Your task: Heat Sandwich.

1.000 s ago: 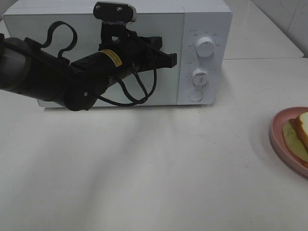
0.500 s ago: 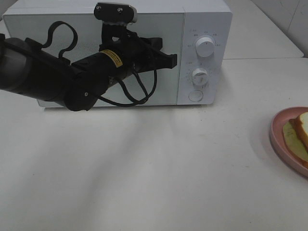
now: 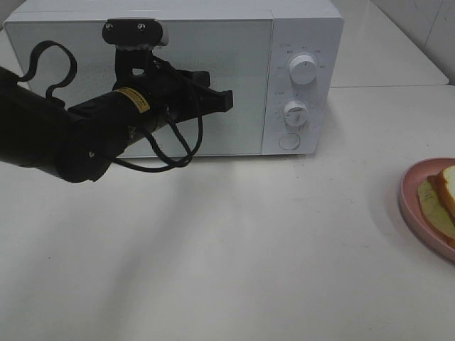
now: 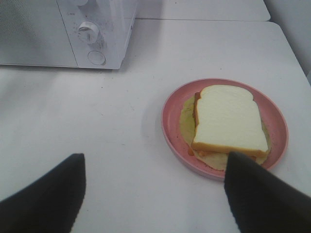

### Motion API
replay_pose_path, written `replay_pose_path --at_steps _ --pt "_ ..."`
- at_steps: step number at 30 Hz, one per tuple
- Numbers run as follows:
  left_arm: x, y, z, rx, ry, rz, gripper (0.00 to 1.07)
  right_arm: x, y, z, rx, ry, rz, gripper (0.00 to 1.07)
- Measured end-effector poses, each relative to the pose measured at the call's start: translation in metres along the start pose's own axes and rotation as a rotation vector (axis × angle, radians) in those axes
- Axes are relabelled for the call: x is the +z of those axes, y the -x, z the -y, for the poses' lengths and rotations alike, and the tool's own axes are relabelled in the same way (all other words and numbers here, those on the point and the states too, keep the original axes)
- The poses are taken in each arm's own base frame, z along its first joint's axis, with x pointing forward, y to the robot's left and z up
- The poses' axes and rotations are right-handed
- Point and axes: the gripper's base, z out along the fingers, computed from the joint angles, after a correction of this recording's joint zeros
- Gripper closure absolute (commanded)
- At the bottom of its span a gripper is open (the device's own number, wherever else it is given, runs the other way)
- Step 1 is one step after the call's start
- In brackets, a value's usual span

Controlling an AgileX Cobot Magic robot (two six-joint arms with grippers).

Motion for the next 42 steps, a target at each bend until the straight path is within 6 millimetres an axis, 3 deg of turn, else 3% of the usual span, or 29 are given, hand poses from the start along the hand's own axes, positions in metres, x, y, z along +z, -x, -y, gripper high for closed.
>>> replay_pose_path --at_steps 6,8,9,10,11,12,13,15,24,34,38,42 --pt "-0.018 -0.005 0.014 0.013 -0.039 -0.03 1.07 0.0 0.0 0.0 0.0 0.0 0.0 0.31" --pt "-0.028 -0.006 0.02 0.013 -0.054 -0.069 0.91 0.0 0.0 0.0 0.0 0.0 0.0 0.31" --pt "-0.031 -0.006 0.022 0.01 -0.058 -0.081 0.77 0.0 0.0 0.0 0.0 0.0 0.0 0.31" --pt "-0.031 -0.006 0.022 0.01 -0.058 -0.081 0.77 0.0 0.0 0.0 0.0 0.0 0.0 0.31" --pt "-0.034 -0.006 0.024 0.009 -0.065 -0.092 0.6 0.0 0.0 0.0 0.0 0.0 0.0 0.31" --pt "-0.04 -0.005 0.026 0.01 -0.073 -0.113 0.26 0.0 0.0 0.0 0.0 0.0 0.0 0.31" --pt "-0.043 -0.004 0.026 0.01 -0.073 -0.123 0.1 0.0 0.0 0.0 0.0 0.0 0.0 0.31" --pt "-0.044 -0.003 0.026 0.009 -0.073 -0.13 0.05 0.0 0.0 0.0 0.0 0.0 0.0 0.31" --pt "-0.06 0.0 0.031 0.056 -0.096 -0.274 0.09 0.0 0.0 0.0 0.0 0.0 0.0 0.31" --pt "-0.084 0.001 0.031 0.127 -0.049 -0.707 0.09 0.0 0.0 0.0 0.0 0.0 0.0 0.31" --pt "-0.109 0.006 0.028 0.17 -0.019 -0.922 0.09 0.0 0.0 0.0 0.0 0.0 0.0 0.31" --pt "-0.121 0.015 0.027 0.185 -0.014 -0.952 0.09 0.0 0.0 0.0 0.0 0.0 0.0 0.31"
